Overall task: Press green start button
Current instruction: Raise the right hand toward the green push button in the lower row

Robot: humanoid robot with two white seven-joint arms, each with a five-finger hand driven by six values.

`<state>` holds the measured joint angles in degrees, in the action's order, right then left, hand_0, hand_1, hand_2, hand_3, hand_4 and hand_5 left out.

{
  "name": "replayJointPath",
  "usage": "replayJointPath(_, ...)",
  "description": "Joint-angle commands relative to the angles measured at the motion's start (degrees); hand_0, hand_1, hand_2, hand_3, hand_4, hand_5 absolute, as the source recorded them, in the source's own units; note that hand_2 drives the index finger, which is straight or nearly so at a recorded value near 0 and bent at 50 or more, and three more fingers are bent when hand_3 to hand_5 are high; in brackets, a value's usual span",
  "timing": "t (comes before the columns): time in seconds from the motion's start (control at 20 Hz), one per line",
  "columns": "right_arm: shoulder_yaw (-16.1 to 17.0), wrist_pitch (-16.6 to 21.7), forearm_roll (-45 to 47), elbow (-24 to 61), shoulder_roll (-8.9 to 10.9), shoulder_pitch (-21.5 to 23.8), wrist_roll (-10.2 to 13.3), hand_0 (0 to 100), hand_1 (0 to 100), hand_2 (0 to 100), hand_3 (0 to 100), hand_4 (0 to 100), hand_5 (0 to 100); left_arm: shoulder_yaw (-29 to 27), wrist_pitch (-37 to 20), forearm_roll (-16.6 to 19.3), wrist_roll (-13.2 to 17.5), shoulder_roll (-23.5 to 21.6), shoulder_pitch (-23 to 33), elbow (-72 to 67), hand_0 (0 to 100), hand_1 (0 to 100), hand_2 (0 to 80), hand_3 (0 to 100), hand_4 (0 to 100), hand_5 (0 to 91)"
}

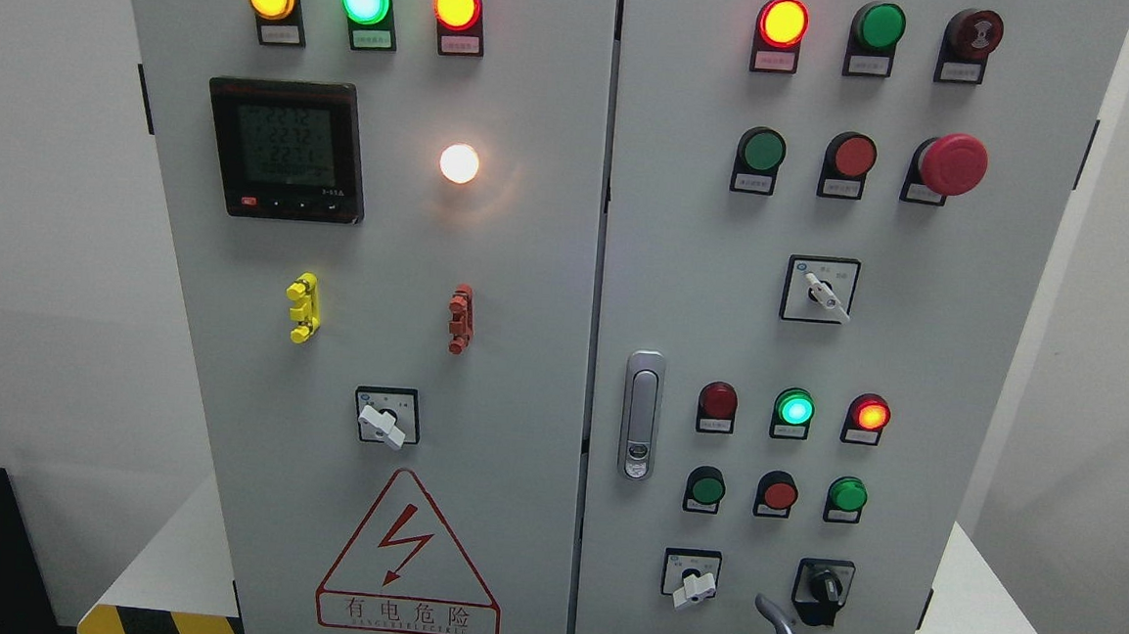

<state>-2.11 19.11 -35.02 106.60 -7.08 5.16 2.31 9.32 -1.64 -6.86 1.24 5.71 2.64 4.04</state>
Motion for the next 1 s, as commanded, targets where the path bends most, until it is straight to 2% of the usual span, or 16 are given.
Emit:
replayJointPath(0.0, 2.63, 1.45, -11.90, -2.98, -0.13, -2.96, 1.55, 46, 31, 0, 51, 50, 30, 0.00, -0.03, 0.00, -0.01, 0.00, 0.00, 0.00, 12, 56, 0.0, 0, 0, 0.0)
replayJointPath(0.2, 3.16, 1.54, -15.25, -3.07, -0.22, -4.28, 1.99, 49, 31, 0, 52, 53, 39, 0.00, -0.03, 0.00, -0.01, 0.00, 0.00, 0.00, 12, 56, 0.0, 0, 0, 0.0)
replayJointPath(0.55, 3.52, 1.54, -20.70, -3.42, -0.22, -5.87, 3.31, 51, 32, 0, 53, 55, 42, 0.00, -0.03, 0.00, -0.01, 0.00, 0.00, 0.00, 12, 56, 0.0, 0, 0, 0.0)
replayJointPath(0.95, 4.57, 1.10, -23.87, -4.56, -0.31, -8.50, 3.40, 52, 33, 0, 53, 55, 42, 0.00, -0.03, 0.00, -0.01, 0.00, 0.00, 0.00, 12, 56, 0.0, 0, 0, 0.0)
